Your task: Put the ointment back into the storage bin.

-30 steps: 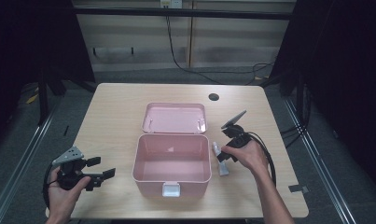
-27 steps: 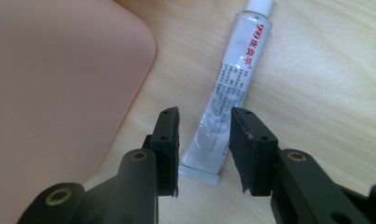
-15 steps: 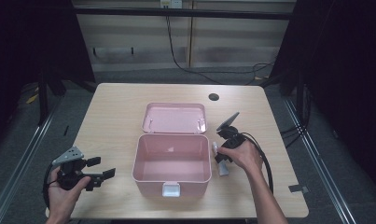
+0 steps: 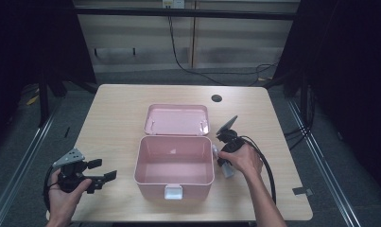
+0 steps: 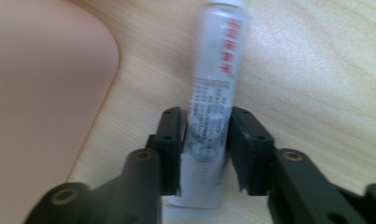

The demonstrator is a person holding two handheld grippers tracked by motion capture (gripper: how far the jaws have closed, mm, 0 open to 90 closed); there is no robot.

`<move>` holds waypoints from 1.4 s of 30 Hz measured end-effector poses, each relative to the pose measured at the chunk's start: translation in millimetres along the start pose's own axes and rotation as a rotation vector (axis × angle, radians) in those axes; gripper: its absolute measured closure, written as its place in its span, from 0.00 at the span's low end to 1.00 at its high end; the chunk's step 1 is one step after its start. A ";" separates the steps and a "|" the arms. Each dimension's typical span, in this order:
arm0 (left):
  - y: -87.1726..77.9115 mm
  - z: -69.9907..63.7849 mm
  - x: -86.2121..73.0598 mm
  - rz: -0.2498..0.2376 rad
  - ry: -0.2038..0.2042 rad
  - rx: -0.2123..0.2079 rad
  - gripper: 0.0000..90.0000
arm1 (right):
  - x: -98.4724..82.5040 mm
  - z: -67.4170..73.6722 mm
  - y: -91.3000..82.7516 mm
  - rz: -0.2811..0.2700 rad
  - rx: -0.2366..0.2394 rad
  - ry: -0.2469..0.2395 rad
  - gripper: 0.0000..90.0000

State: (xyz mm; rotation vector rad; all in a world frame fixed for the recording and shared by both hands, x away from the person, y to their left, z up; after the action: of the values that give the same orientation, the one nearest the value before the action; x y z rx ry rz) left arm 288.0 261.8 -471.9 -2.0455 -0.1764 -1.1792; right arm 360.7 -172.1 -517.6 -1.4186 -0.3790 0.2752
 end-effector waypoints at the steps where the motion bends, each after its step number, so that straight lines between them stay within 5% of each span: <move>1: 0.2 -0.2 0.0 -0.001 -0.001 0.000 0.19 | 0.3 1.2 0.2 0.002 -0.012 -0.007 0.76; 11: -0.1 -0.6 0.1 0.001 0.003 -0.001 0.19 | 2.1 6.9 0.6 0.023 -0.074 -0.031 0.77; 25: 0.4 -0.4 0.0 0.001 -0.003 0.001 0.19 | -5.9 0.4 -7.8 0.047 -0.050 -0.030 0.79; 42: -0.3 -0.1 0.0 0.001 -0.001 -0.001 0.19 | -13.8 8.2 -37.0 0.081 -0.035 -0.128 0.79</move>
State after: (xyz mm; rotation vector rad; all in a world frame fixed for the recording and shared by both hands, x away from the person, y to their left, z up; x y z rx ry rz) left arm 287.8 262.0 -471.6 -2.0467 -0.1758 -1.1777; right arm 343.3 -175.3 -481.3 -1.4570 -0.4336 0.4283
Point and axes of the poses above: each handheld gripper's, and its own axes: y roughly forward along the jaws, x roughly out of its top, z roughly to its left, the point moved 5 cm from there along y, roughly forward along the jaws, and after that the axes turned 4 degrees about -x, right-handed, at the moved point
